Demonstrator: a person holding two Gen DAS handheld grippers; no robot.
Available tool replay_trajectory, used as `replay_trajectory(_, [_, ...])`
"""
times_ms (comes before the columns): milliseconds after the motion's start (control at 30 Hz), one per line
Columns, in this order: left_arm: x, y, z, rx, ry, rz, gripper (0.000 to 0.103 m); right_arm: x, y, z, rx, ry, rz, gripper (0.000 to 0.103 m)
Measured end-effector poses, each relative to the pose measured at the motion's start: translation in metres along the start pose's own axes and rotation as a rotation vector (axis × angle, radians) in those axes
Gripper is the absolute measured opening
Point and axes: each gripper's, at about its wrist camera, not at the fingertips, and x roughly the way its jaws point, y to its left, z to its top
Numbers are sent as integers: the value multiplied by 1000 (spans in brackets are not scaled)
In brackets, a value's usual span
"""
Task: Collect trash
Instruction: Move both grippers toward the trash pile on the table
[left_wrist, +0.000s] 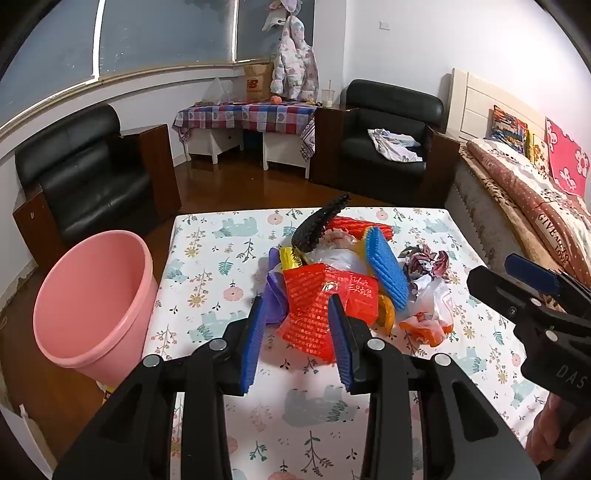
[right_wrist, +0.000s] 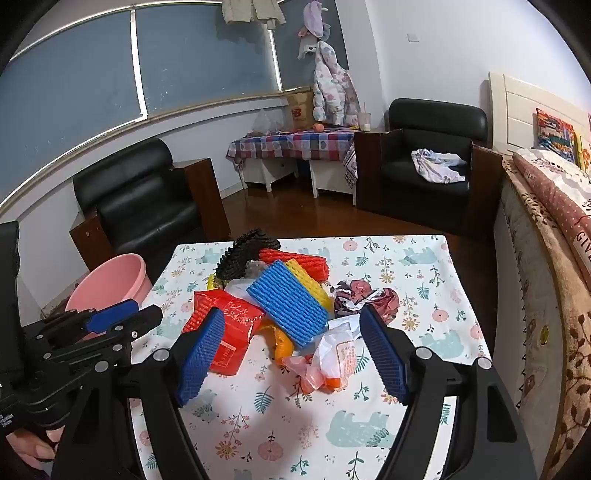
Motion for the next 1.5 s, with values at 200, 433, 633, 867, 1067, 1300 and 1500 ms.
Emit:
replay_trajectory(200, [0, 0, 0, 2, 0, 2, 35, -1, 1, 1, -4, -2, -5, 75])
replay_trajectory(433, [0, 0, 0, 2, 2, 1, 35, 0, 1, 0, -1, -6, -4, 75])
replay_trajectory(633, [5, 4, -1, -16, 6, -3, 35, -3, -2, 1, 5, -20, -12, 75])
replay_trajectory(867, [1, 16, -5, -47, 0, -33, 35, -4, -7, -2, 26, -24, -21, 75])
replay_trajectory(1067, [-1, 20, -9, -74, 2, -91, 35, -5, -12, -4, 36, -26, -22, 75])
replay_trajectory(1300, [3, 17, -14, -63, 23, -129, 35, -3, -19, -11, 59, -16, -20, 75])
replay_trajectory(1500, [12, 13, -14, -18, 42, -134, 35, 3, -25, -15, 75, -10, -15, 75])
